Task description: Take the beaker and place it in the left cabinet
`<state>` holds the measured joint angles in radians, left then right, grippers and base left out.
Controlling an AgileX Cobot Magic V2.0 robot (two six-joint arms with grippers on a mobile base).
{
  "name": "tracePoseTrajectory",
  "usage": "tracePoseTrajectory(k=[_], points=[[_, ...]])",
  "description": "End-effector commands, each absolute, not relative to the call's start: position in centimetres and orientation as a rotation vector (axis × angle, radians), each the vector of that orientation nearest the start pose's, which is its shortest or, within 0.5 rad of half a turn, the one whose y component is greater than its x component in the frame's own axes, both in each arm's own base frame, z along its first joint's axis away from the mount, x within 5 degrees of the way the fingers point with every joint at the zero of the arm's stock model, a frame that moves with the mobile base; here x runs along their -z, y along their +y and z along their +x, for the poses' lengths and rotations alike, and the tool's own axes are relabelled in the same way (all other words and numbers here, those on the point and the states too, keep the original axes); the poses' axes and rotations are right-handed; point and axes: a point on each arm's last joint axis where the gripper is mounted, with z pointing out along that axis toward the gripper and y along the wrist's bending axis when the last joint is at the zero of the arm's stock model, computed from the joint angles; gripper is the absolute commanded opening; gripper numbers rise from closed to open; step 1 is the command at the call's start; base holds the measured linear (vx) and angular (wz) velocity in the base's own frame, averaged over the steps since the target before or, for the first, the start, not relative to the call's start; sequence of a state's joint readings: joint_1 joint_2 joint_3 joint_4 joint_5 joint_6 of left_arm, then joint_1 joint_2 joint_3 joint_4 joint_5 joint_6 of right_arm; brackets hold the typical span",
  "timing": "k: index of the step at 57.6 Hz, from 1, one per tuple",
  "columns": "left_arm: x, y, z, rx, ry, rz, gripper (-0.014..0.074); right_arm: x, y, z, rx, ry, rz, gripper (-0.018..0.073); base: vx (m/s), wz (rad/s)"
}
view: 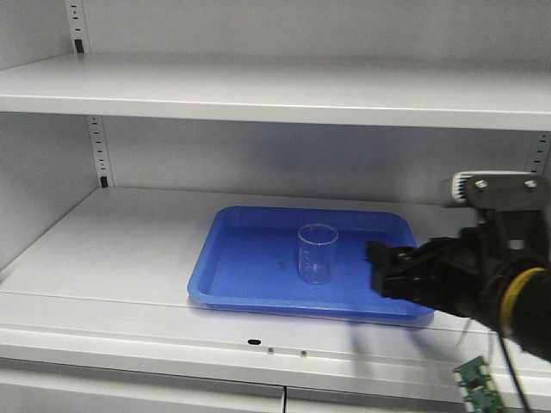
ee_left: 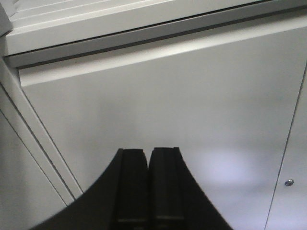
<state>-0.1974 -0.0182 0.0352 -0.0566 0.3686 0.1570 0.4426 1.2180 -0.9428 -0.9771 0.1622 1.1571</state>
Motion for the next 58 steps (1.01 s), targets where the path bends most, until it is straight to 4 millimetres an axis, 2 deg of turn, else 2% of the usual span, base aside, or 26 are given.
tracePoseTrajectory(k=[1, 7, 16, 20, 23, 26, 35, 41, 58], points=[[-18.3, -1.2, 5.2, 0.092, 1.738, 0.276, -0.0006, -37.3, 9.4, 24.0, -0.286, 1.846, -0.084, 0.0489, 0.00, 0.00], [-18.3, -1.2, 5.2, 0.092, 1.738, 0.276, -0.0006, -37.7, 8.3, 22.4, -0.218, 1.913, -0.102, 0.0410, 0.00, 0.00], [-18.3, -1.2, 5.2, 0.092, 1.738, 0.276, -0.0006, -38.5, 7.3, 20.0, -0.089, 1.937, -0.297, 0.0230, 0.00, 0.00], [-18.3, -1.2, 5.2, 0.092, 1.738, 0.276, -0.0006, -38.4, 6.8, 19.1, -0.059, 1.907, -0.378, 0.0128, 0.00, 0.00], [-18.3, -1.2, 5.2, 0.092, 1.738, 0.276, -0.0006, -38.2, 6.2, 18.6, -0.072, 1.874, -0.374, 0.0066, 0.00, 0.00], [-18.3, -1.2, 5.2, 0.092, 1.738, 0.276, -0.0006, -37.1, 5.2, 17.9, -0.097, 1.835, -0.325, -0.0015, 0.00, 0.00], [-18.3, -1.2, 5.2, 0.092, 1.738, 0.276, -0.0006, -34.2, 2.6, 15.1, -0.129, 1.681, -0.139, -0.0011, 0.00, 0.00], [-18.3, -1.2, 5.2, 0.092, 1.738, 0.276, -0.0006, -32.0, 1.5, 13.1, -0.095, 1.624, -0.088, -0.0011, 0.00, 0.00], [-18.3, -1.2, 5.2, 0.092, 1.738, 0.276, -0.0006, -24.5, 0.0, 9.0, -0.002, 1.650, 0.009, -0.0008, 0.00, 0.00]])
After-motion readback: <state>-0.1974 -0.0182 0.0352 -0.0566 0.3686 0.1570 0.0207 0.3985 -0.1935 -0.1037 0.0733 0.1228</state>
